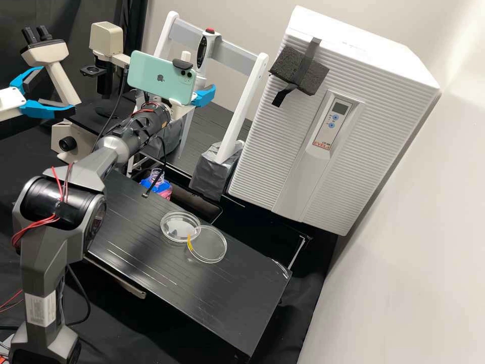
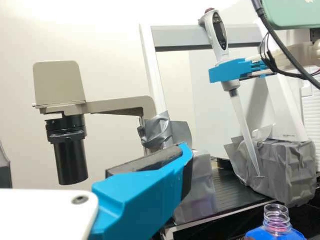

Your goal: Use the pipette

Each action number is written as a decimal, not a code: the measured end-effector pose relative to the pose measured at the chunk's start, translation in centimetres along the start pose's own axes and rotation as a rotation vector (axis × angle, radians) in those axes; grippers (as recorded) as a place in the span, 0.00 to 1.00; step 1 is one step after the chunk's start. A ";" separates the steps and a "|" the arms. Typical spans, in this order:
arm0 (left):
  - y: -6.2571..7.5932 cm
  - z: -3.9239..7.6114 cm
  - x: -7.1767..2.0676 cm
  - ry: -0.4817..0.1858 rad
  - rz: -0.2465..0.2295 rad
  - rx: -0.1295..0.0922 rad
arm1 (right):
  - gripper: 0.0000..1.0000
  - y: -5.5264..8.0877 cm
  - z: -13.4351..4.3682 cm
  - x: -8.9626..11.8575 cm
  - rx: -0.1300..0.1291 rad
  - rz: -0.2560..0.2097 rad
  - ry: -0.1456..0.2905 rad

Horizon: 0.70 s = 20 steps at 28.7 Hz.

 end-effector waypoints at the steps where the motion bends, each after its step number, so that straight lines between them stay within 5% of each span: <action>1: 0.0 0.0 0.00 0.000 0.000 0.000 | 0.00 -0.1 0.0 0.0 0.000 -0.006 0.001; 20: 0.1 -0.3 -0.04 0.012 0.002 0.004 | 0.00 -0.3 -0.9 -0.1 0.013 -0.020 0.021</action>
